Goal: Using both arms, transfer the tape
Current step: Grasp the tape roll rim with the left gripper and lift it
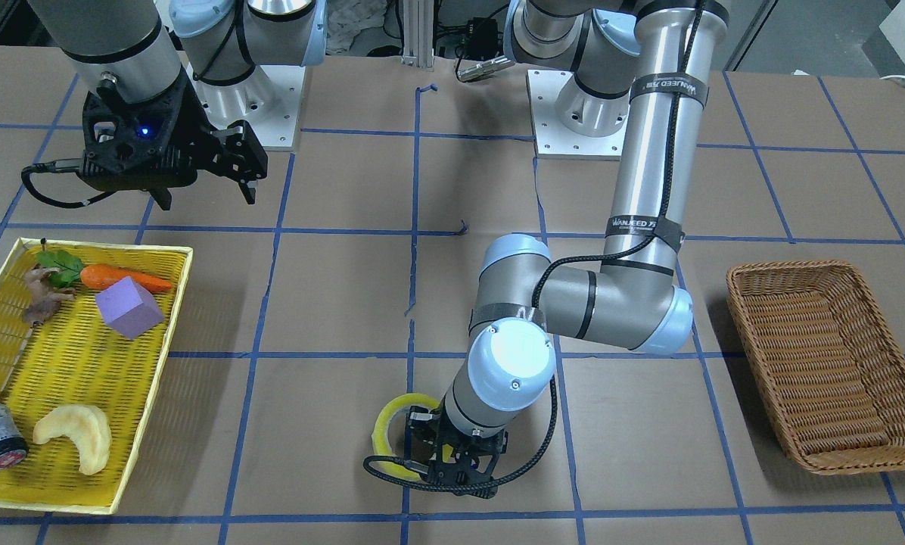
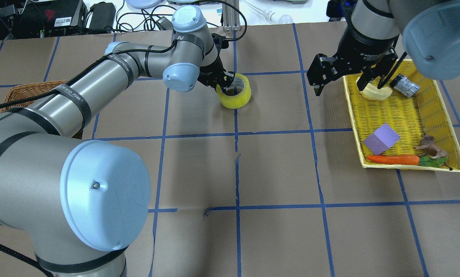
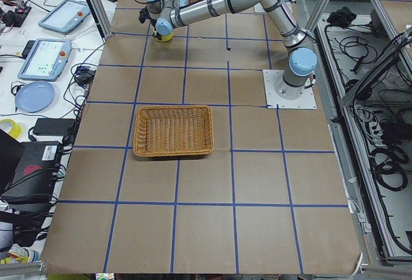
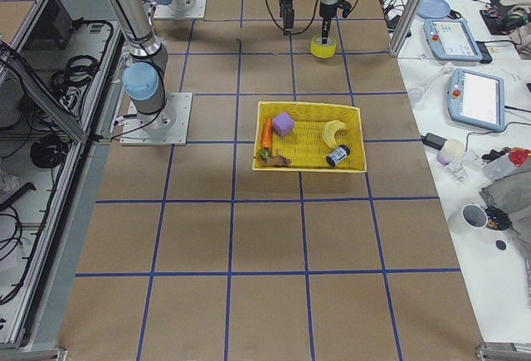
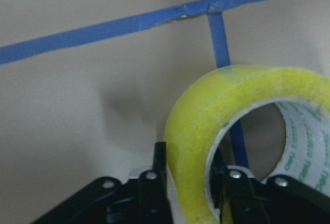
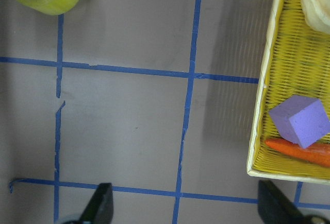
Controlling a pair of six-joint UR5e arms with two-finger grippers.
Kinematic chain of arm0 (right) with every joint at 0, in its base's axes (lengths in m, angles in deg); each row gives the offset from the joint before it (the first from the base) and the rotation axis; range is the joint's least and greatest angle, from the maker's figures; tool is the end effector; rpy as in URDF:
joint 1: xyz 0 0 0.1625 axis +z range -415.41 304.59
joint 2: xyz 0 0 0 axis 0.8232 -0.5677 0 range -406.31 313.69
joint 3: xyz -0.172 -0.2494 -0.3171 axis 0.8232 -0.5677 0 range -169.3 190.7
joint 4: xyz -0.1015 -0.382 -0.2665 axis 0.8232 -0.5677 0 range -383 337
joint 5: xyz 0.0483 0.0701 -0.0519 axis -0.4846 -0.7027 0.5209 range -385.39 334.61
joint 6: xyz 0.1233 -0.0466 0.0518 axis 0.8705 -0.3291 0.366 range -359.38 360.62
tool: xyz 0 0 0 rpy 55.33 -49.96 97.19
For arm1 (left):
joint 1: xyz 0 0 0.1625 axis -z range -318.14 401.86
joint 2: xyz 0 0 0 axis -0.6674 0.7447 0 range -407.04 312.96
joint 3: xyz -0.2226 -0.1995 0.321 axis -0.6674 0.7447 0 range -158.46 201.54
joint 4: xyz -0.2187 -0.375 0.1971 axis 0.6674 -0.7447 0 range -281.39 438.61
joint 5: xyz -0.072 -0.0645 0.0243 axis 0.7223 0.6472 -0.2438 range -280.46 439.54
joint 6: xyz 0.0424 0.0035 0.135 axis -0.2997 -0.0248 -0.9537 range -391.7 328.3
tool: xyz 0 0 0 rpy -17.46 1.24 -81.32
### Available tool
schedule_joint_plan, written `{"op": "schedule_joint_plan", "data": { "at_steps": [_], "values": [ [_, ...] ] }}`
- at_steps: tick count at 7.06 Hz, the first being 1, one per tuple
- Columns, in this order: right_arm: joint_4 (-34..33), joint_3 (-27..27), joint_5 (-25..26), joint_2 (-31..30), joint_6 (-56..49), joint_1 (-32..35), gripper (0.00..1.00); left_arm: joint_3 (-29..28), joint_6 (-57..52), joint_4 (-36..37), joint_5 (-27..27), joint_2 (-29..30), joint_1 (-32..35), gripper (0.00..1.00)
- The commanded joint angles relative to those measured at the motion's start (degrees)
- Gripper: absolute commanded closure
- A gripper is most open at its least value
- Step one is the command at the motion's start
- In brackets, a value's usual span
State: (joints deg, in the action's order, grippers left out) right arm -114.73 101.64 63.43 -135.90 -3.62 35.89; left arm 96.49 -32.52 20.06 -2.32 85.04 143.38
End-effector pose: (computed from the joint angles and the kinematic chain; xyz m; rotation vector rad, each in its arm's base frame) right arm 0.1489 -0.5581 0.4493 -0.1507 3.1174 -0.0111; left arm -0.3123 -0.7649 0.1480 -0.3296 -2.9734 0.0951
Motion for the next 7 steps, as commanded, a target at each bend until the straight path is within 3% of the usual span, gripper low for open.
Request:
{"op": "schedule_joint_plan", "data": {
  "at_steps": [1,3,5,7],
  "values": [
    [-0.03,-0.06,-0.04,-0.05,0.02,-0.07,0.00,0.02,-1.80,-7.68,-1.99,-4.35,-5.06,1.00],
    [-0.03,-0.06,-0.04,-0.05,0.02,0.02,0.00,0.45,-9.24,-16.56,-3.47,-10.14,-15.68,1.00],
    [0.05,-0.06,-0.04,-0.05,0.02,0.11,0.00,2.46,-16.46,-18.87,-9.62,-14.90,-23.95,1.00],
    [0.06,0.02,-0.13,-0.14,0.02,0.02,0.00,7.72,-27.67,-18.10,-9.90,-17.63,-36.85,1.00]
  ]
}}
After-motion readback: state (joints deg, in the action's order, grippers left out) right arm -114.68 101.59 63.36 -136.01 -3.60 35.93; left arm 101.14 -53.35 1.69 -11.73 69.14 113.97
